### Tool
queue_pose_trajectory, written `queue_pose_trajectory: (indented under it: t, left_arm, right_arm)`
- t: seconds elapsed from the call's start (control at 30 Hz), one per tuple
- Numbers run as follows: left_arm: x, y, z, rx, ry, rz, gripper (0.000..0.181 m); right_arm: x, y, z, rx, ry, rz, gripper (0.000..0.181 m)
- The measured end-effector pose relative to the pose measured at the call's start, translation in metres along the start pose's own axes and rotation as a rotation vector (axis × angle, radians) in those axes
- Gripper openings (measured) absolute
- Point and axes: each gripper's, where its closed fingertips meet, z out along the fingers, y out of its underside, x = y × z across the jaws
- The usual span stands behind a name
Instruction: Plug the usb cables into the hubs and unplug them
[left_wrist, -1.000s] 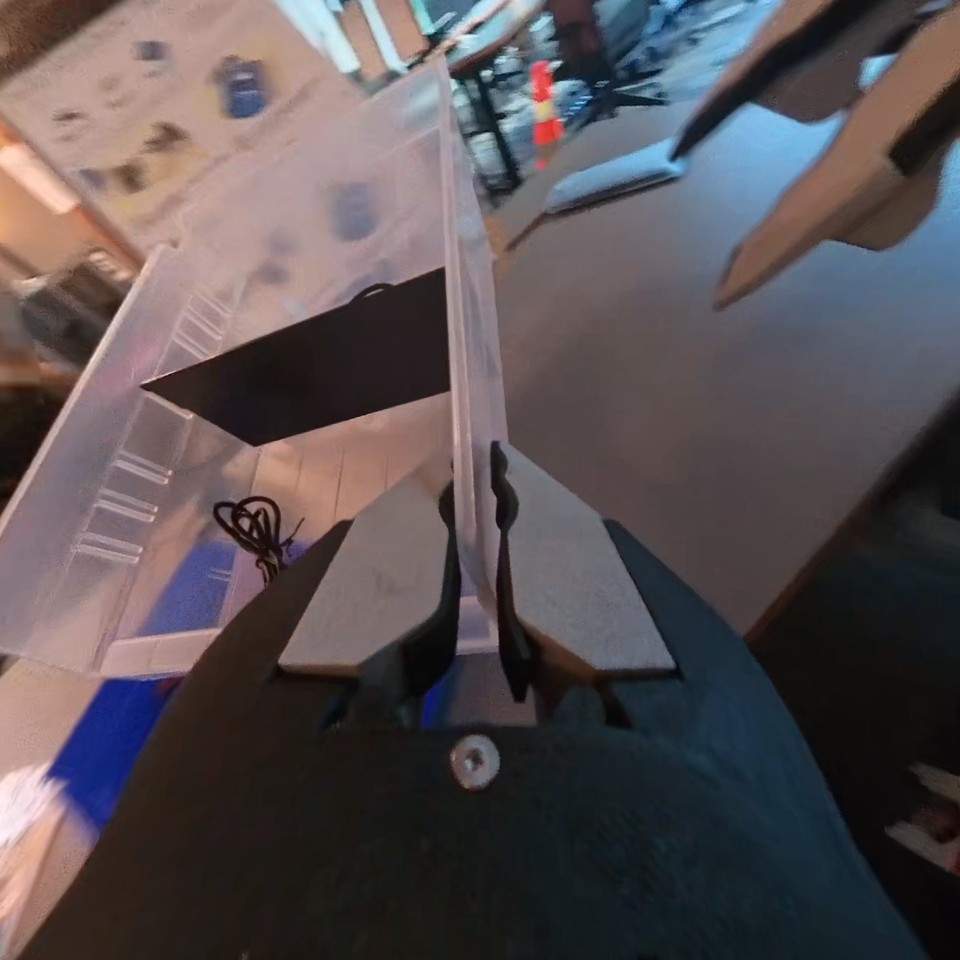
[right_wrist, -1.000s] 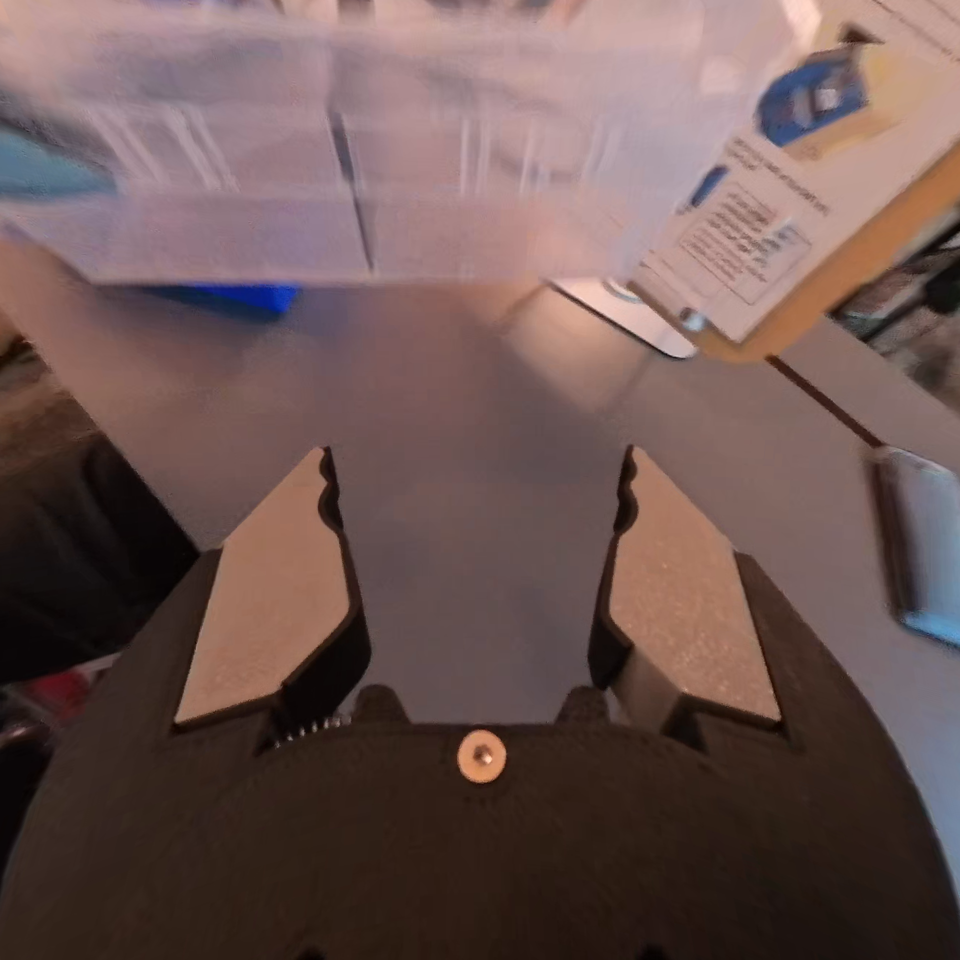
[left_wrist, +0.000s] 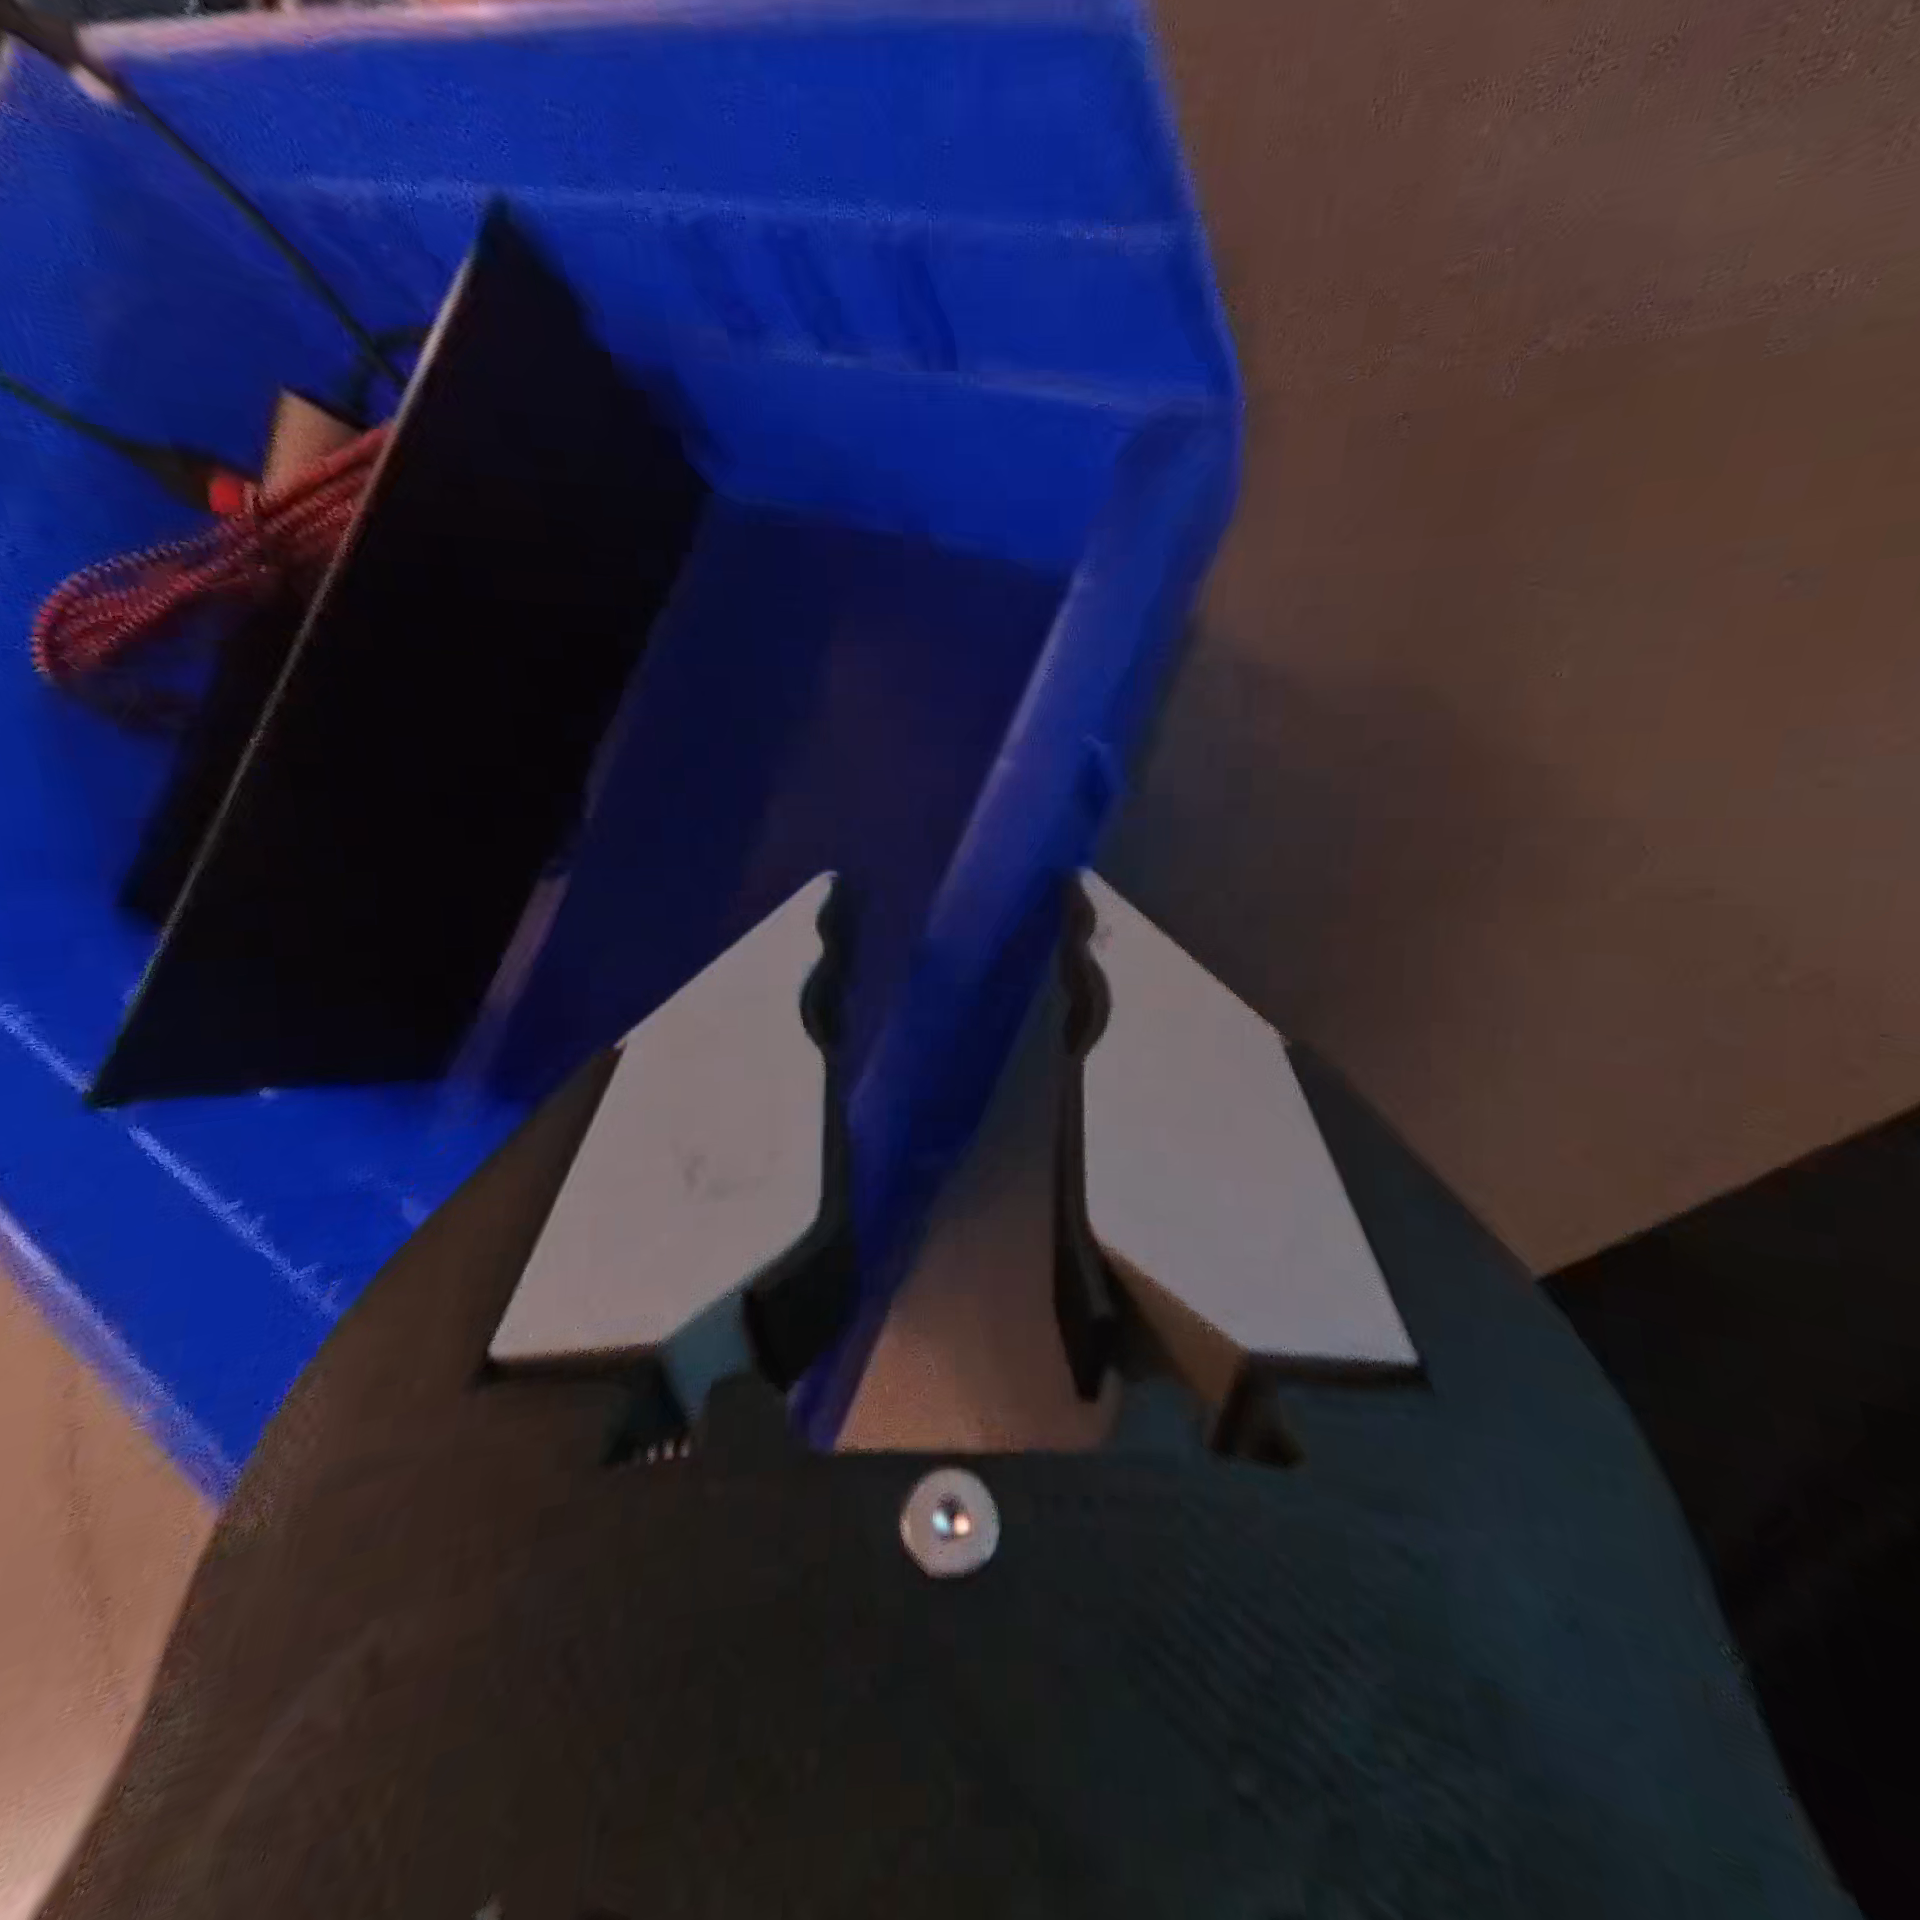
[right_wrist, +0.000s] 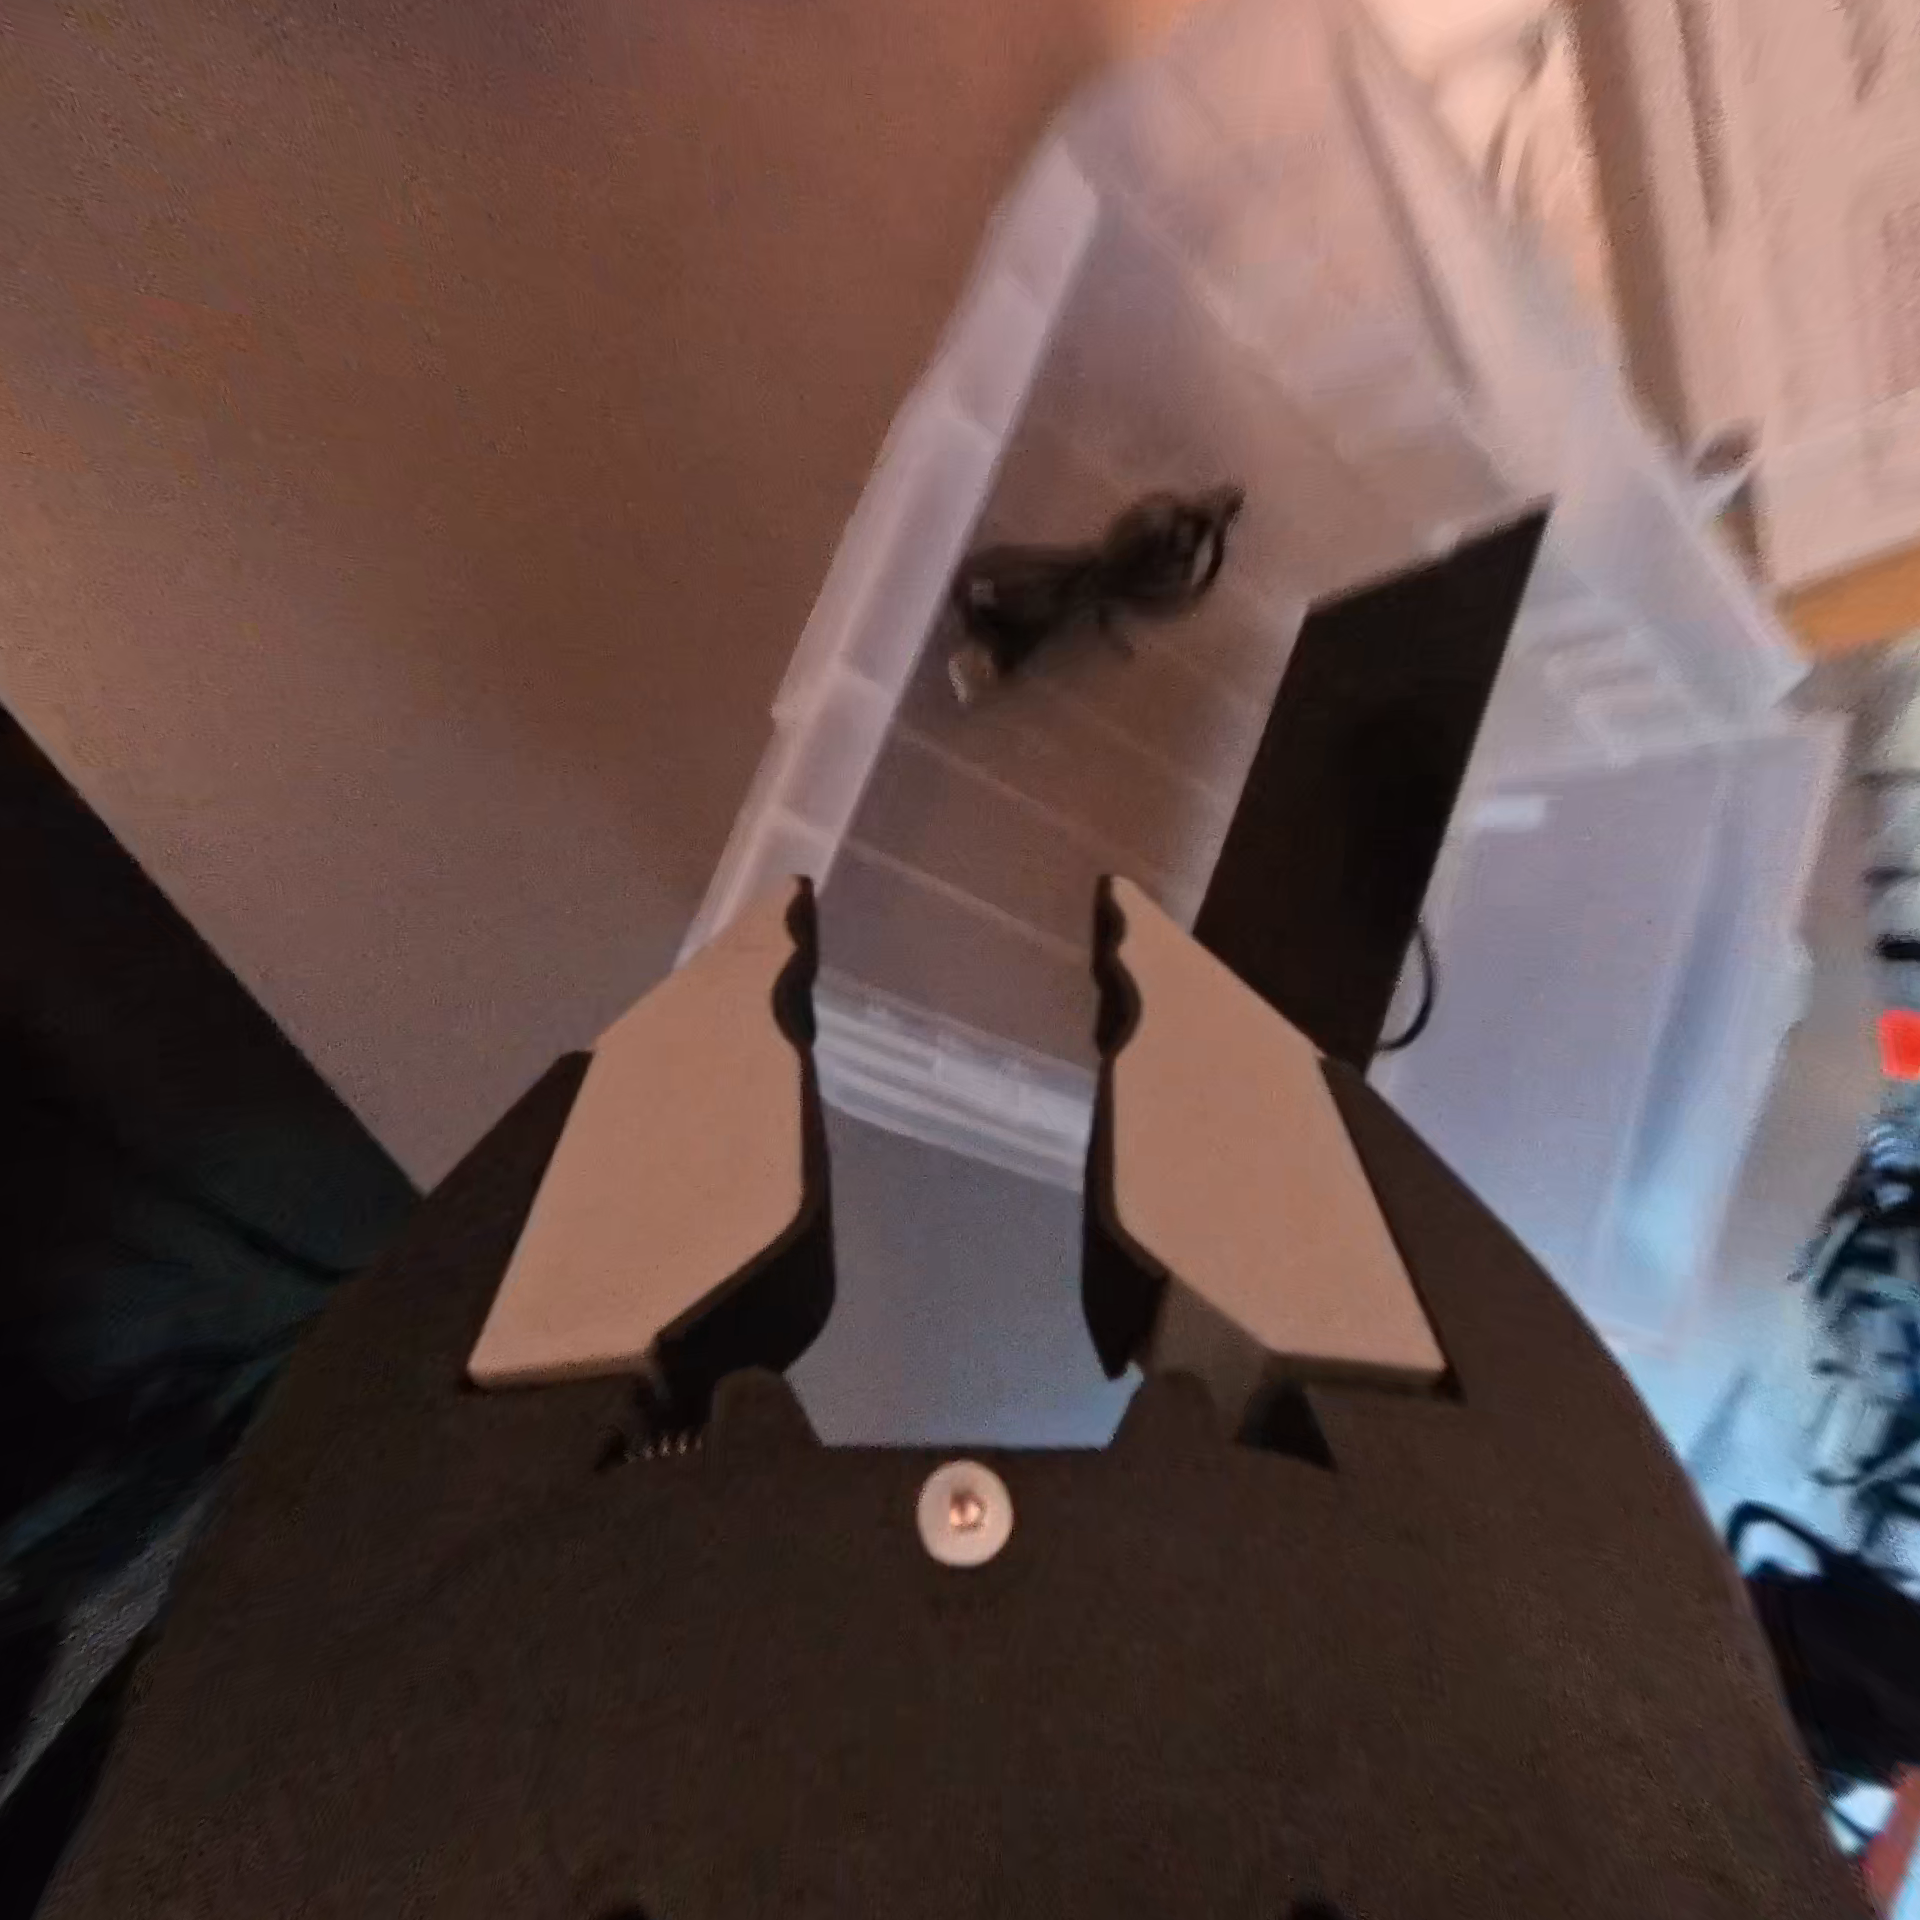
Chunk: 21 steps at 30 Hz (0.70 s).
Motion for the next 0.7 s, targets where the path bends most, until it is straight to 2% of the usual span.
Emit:
queue_pose_trajectory:
  t: [0.03, 0.1, 0.17, 0.2, 0.23, 0.27, 0.37, 0.43, 0.5, 0.57, 0.63, 0.7]
  left_arm:
    - [-0.004, 0.003, -0.006, 0.050, 0.052, -0.059, 0.039]
    - [-0.021, 0.022, -0.013, 0.017, 0.083, -0.116, 0.052]
    - [-0.051, 0.040, -0.018, -0.002, 0.027, -0.130, 0.072]
    - [-0.067, 0.052, -0.021, -0.026, 0.007, -0.162, 0.072]
    - [-0.083, 0.065, -0.026, -0.052, -0.023, -0.182, 0.066]
    - [-0.098, 0.079, -0.032, -0.075, -0.059, -0.177, 0.054]
    - [-0.127, 0.109, -0.056, -0.113, -0.132, -0.204, 0.059]
    - [-0.124, 0.105, -0.067, -0.048, -0.093, -0.275, 0.062]
    - [-0.104, 0.086, -0.069, 0.027, -0.019, -0.301, 0.071]
    - [-0.083, 0.061, -0.061, 0.072, 0.008, -0.265, 0.081]
    - [-0.064, 0.031, -0.047, 0.133, 0.013, -0.227, 0.079]
    - [-0.050, 0.006, -0.028, 0.184, 0.054, -0.269, 0.072]
  right_arm:
    - [0.004, 0.010, 0.000, -0.027, -0.021, 0.039, 0.056]
    - [0.016, 0.038, -0.006, -0.082, -0.068, 0.130, 0.057]
    - [0.044, 0.081, -0.015, -0.178, -0.003, 0.211, 0.059]
    - [0.060, 0.102, -0.022, -0.199, 0.048, 0.248, 0.054]
    - [0.075, 0.120, -0.030, -0.206, 0.096, 0.291, 0.041]
    - [0.087, 0.136, -0.041, -0.209, 0.135, 0.349, 0.038]
    - [0.118, 0.171, -0.073, -0.169, 0.236, 0.553, 0.043]
    - [0.127, 0.164, -0.087, -0.041, 0.235, 0.624, 0.047]
    - [0.125, 0.135, -0.093, 0.116, 0.172, 0.636, 0.049]
    - [0.113, 0.098, -0.091, 0.240, 0.080, 0.599, 0.060]
    - [0.098, 0.069, -0.080, 0.282, 0.008, 0.542, 0.063]
    - [0.089, 0.048, -0.064, 0.293, -0.004, 0.493, 0.068]
